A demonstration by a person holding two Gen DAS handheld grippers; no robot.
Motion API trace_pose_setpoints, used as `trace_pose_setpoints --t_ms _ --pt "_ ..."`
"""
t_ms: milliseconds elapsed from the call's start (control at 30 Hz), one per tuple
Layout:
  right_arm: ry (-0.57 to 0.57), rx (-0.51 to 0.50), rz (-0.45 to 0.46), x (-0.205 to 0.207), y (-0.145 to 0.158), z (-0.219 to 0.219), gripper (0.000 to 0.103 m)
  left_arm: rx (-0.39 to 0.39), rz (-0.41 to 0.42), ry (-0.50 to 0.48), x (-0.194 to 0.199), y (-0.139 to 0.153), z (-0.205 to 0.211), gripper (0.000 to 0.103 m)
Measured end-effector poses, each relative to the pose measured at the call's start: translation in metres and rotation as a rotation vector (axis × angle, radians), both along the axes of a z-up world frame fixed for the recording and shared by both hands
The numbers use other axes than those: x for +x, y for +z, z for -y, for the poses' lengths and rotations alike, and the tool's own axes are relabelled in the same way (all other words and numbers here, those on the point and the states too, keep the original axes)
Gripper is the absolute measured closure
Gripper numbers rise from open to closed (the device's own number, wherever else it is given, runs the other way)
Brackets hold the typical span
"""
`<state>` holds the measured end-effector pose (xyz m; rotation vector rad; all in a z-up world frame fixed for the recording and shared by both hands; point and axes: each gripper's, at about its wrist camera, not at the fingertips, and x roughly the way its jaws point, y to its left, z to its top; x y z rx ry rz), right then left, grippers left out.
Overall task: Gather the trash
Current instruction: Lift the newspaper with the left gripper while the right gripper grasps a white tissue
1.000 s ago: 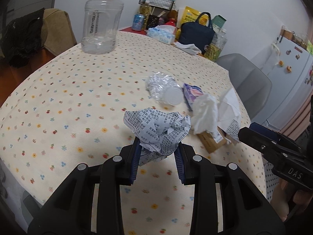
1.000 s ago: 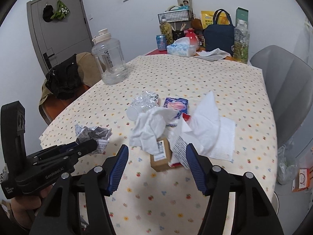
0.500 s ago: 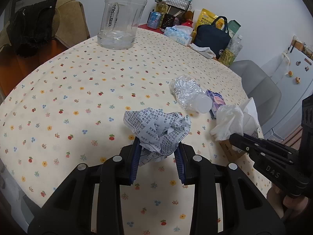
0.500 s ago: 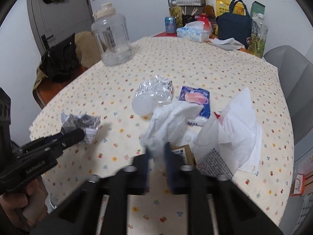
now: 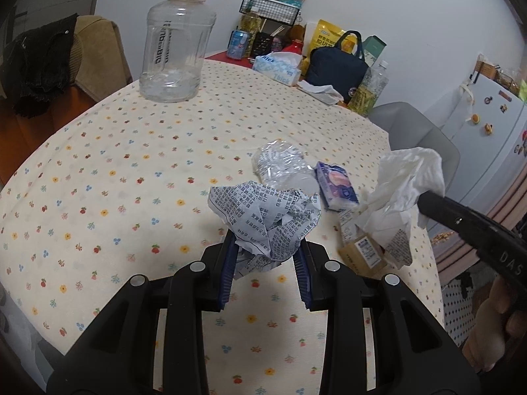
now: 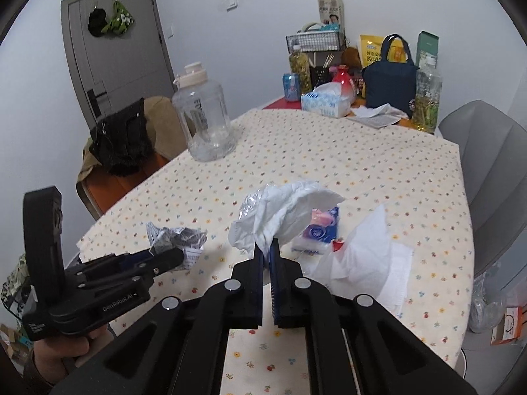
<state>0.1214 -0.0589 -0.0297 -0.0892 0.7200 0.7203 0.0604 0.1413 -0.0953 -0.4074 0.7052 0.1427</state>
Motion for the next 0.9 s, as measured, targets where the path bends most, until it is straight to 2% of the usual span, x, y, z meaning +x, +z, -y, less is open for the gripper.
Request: trace_pose_setpoints --t_ms 167,467,667,900 --pt "-0.032 0.023 0.024 -0.003 0.011 0.024 0.098 0.016 0.017 -0.032 0.004 0.011 0.015 0.071" --pt "-0.145 0.032 0.018 -0.003 0.01 0.088 0.098 0.036 0.043 -0.123 0.025 0.026 0.061 0.071" --pt "-0.251 0.044 0.015 0.0 0.007 0.143 0.098 0.058 0.065 -0.214 0.042 0.037 0.107 0.071" --pt "-0.378 0.057 -0.004 0.005 -0.004 0.202 0.098 0.084 0.05 -0.321 0.066 0.038 0.166 0.071"
